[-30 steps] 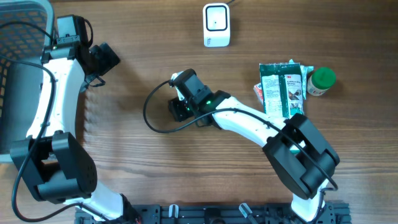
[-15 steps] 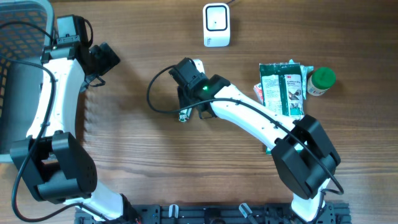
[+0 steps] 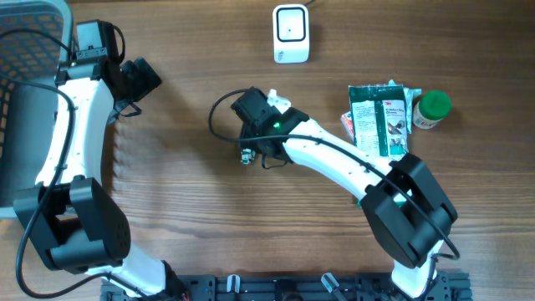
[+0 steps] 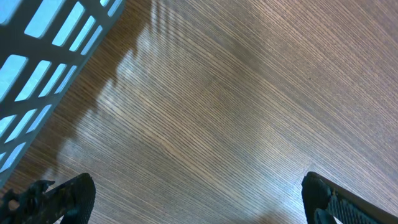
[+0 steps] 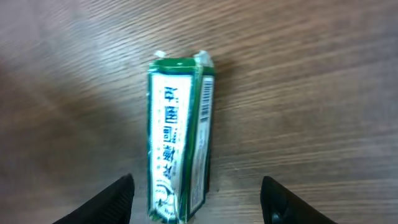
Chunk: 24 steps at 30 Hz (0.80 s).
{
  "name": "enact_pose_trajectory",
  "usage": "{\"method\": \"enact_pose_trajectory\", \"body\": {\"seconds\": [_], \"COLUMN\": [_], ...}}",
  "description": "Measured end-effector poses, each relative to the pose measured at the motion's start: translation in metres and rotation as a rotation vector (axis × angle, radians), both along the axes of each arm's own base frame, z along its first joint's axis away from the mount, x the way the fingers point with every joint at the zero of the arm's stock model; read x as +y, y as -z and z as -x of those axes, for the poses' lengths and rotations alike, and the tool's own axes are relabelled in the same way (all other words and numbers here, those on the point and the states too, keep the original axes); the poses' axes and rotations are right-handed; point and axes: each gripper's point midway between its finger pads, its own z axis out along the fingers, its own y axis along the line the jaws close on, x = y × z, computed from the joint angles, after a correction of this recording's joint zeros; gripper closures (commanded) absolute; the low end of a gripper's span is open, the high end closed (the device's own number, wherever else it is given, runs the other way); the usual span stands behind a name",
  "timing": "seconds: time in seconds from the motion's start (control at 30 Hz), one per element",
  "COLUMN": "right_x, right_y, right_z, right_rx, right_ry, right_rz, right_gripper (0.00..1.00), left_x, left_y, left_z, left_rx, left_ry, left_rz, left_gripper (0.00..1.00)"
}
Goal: Scan the item barcode
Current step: 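Pinch the small green stick with the right gripper and lift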
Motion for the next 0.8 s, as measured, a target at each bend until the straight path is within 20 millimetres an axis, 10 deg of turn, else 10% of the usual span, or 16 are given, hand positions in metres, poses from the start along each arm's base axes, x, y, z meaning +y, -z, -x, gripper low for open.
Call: {"method": "enact_pose_trajectory", "body": {"seconds": [0.8], "right_x": [0.019], "right_y": [0.03], "right_z": [-0.002], "right_rx": [-0.124], "right_ry": [-0.051], "right_rz": [0.102], "right_gripper": [0.3], "left_x": [0.0], "left_y": [0.0], "left_z": [0.0], "left_rx": [0.0], "left_ry": [0.0], "left_rz": [0.0], "left_gripper": [0.0]}}
